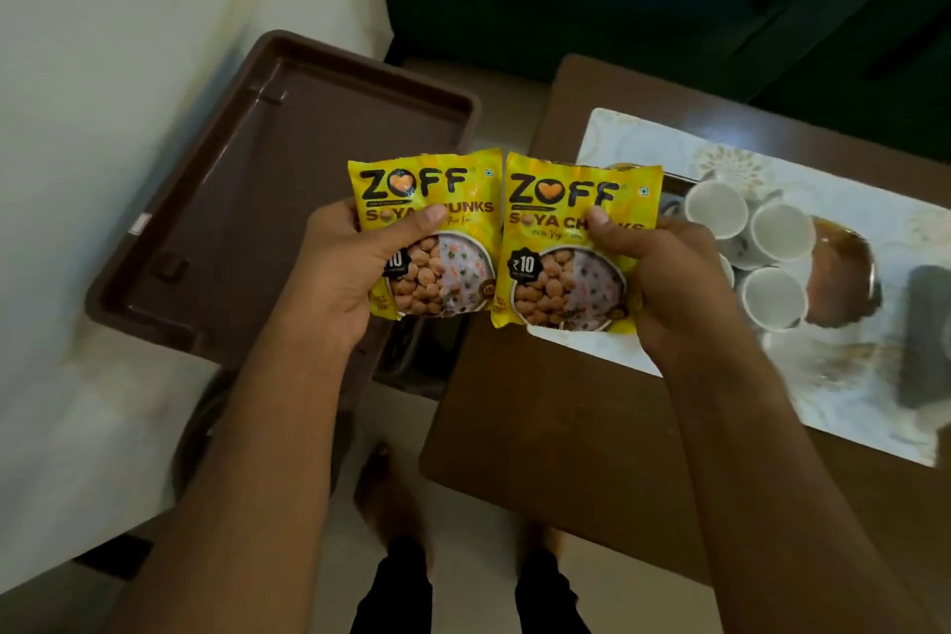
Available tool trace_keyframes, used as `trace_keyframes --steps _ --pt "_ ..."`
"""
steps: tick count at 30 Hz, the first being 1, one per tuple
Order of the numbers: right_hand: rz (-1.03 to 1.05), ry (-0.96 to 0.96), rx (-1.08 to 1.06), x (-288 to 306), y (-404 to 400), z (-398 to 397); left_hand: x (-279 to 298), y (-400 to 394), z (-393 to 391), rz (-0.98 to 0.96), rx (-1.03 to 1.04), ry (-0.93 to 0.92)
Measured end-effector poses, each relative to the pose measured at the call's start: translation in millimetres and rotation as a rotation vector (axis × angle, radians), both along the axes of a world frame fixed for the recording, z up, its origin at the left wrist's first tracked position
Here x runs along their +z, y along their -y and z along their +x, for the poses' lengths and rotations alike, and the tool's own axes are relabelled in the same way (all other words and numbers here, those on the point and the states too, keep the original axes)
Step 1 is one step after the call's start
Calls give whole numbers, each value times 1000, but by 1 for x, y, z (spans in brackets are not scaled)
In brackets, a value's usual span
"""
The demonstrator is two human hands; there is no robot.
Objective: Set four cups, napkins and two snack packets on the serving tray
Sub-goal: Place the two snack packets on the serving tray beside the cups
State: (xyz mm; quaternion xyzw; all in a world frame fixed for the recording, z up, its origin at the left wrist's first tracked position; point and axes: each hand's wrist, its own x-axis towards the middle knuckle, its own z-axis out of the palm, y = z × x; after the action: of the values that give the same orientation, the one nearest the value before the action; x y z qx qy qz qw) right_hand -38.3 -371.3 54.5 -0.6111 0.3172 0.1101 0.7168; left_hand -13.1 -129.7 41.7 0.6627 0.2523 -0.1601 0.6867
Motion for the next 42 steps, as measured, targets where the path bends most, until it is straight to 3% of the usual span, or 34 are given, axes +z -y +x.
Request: trace_keyframes --steps 12,22,33,42 --pt "-115 26 -185 9 149 -32 -17 136 9 68 -76 -40" --pt "-195 -24 -310 -9 239 -50 -36 174 29 226 -76 -12" --pt "-404 -37 -356 -26 272 -45 -50 191 40 332 -131 -25" --pt "-463 -100 -240 -60 259 -40 -62 199 37 639 -126 186"
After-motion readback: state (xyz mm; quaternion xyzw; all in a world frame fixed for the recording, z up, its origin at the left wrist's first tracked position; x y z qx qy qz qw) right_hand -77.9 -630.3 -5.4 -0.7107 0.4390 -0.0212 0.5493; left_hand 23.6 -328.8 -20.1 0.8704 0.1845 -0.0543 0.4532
